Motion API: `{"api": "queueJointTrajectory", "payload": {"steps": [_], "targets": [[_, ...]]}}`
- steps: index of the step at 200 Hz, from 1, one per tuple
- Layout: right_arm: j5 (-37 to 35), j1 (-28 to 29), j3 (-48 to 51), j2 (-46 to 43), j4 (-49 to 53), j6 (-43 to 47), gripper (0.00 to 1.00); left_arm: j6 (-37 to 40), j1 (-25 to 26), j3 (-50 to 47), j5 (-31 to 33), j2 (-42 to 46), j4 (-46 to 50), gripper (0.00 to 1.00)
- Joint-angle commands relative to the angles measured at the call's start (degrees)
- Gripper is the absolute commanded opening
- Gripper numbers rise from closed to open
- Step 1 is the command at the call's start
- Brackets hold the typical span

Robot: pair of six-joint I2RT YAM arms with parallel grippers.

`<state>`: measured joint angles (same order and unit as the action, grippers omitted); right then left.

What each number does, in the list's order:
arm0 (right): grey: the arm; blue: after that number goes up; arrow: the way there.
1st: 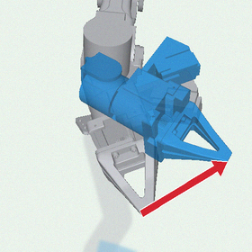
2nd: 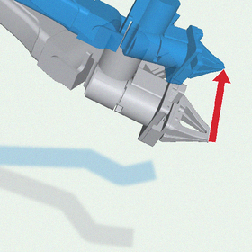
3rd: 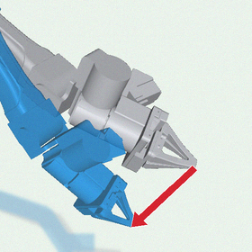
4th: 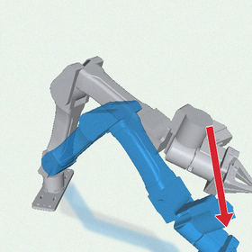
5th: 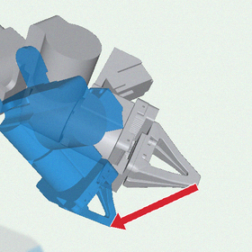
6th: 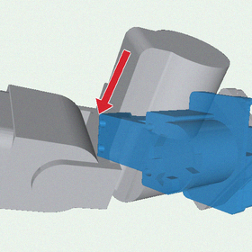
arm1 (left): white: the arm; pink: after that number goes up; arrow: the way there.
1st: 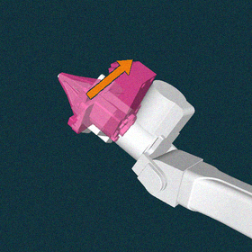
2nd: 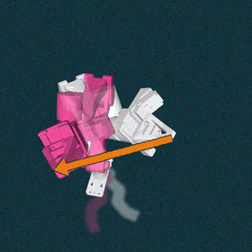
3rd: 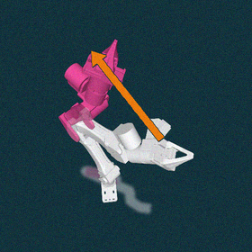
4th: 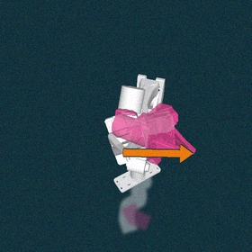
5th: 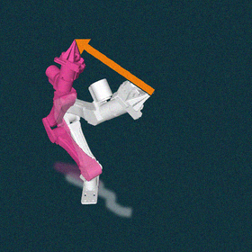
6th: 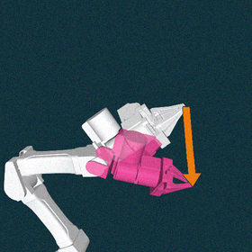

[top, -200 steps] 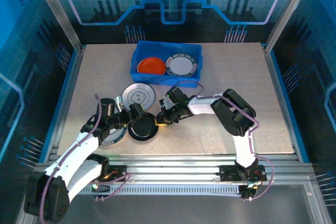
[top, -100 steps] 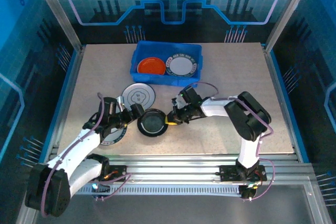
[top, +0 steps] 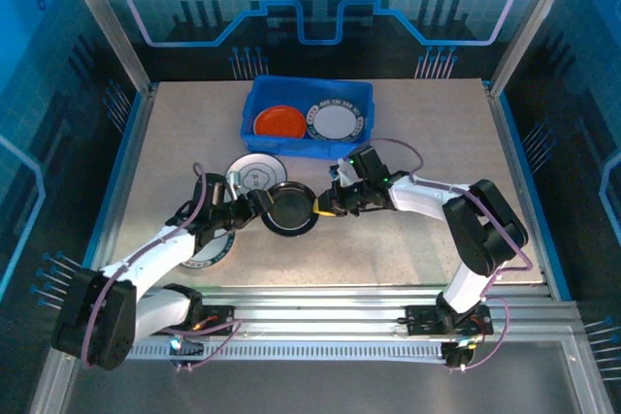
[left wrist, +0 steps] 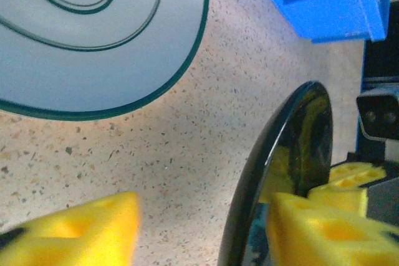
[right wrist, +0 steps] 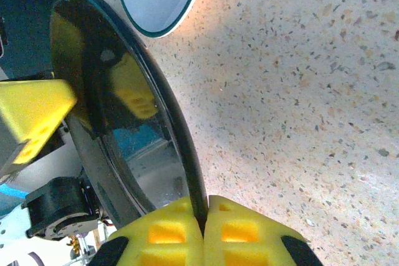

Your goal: Place the plates into the plastic bin on the countertop

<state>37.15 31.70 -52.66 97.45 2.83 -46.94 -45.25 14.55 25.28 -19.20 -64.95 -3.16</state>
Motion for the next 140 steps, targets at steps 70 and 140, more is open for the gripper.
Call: {"api": "queueJointTrajectory", "payload": {"steps": [70,140], "targets": [[1.97,-1.48,-3.34,-1.66,0.78,0.84,0.21,-3.43,0.48,2.25,-4.58,-1.08,-8.21,0.0],[-1.19,-3.0,-9.03,-2.29,7.44,2.25,0.0,-1.97,0.76,2.88,-2.04,1.45,-4.52,0.61]]}}
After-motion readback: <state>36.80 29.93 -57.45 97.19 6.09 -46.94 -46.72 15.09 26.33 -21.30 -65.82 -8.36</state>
